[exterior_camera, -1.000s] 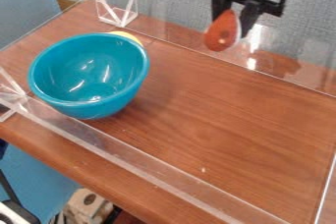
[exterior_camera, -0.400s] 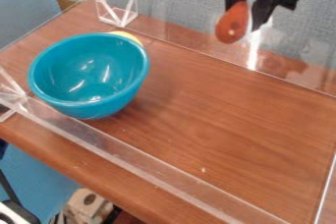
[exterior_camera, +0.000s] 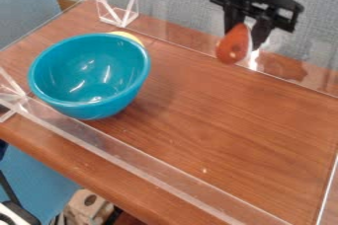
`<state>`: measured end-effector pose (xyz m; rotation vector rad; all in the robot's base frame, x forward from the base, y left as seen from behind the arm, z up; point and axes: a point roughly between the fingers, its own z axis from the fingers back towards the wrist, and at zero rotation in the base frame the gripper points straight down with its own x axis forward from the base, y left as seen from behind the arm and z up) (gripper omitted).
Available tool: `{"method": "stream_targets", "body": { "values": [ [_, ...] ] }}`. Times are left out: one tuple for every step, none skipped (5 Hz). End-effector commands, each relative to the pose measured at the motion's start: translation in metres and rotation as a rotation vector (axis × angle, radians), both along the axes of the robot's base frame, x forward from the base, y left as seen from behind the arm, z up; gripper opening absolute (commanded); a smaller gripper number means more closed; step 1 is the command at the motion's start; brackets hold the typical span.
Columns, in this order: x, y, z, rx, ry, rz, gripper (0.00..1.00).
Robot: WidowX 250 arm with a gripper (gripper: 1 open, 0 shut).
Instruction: Put the mushroom in the blue bowl
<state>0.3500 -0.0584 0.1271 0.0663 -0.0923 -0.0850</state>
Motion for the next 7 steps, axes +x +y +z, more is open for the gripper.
{"method": "stream_targets", "body": {
  "values": [
    [0.010,-0.002,0.012,-0.005,-0.044,0.023,0.00],
    [0.017,-0.001,0.012,-0.005,-0.046,0.051,0.00],
    [0.021,-0.009,0.015,-0.006,-0.048,0.079,0.00],
    [0.025,-0.017,0.016,-0.009,-0.049,0.099,0.00],
    [0.023,-0.003,0.033,0.003,-0.061,0.170,0.00],
    [0.020,0.014,0.050,0.014,-0.074,0.250,0.00],
    [0.012,0.048,0.062,0.032,-0.076,0.343,0.00]
  ]
}}
